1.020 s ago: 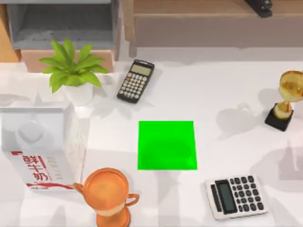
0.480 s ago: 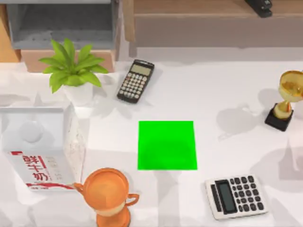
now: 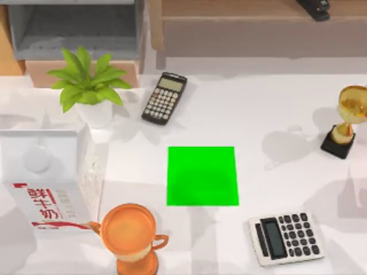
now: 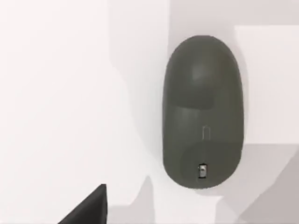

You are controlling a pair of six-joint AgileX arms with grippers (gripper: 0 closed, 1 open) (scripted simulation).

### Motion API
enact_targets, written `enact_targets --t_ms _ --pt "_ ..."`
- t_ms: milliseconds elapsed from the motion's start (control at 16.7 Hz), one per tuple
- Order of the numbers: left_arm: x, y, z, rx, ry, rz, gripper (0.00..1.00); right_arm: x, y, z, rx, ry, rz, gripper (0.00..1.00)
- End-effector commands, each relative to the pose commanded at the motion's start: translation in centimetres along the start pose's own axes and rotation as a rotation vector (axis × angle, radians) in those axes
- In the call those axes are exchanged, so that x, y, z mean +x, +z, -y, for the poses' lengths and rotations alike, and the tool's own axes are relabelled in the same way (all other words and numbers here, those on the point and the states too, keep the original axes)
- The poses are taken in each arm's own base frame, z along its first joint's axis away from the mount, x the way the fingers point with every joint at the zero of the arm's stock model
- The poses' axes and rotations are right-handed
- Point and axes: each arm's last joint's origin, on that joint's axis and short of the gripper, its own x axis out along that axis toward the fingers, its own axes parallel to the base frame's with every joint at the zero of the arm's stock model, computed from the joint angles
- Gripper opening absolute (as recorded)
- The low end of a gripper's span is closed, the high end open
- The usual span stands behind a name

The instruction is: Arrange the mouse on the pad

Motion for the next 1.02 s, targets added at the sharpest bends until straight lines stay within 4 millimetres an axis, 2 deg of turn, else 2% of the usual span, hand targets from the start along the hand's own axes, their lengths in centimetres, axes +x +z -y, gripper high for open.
enact_targets --t_ms 480,600,1020 --pt "0.9 0.1 -0.1 -0.012 0.010 -0.043 1.00 0.0 0.0 0.0 0.000 0.000 0.000 1.00" --pt "2.3 0.2 -0.1 -0.014 0.010 -0.046 1.00 0.0 0.0 0.0 0.000 0.000 0.000 1.00" --pt "9.6 -0.1 -0.2 -0.015 0.007 -0.039 1.00 0.0 0.0 0.0 0.000 0.000 0.000 1.00"
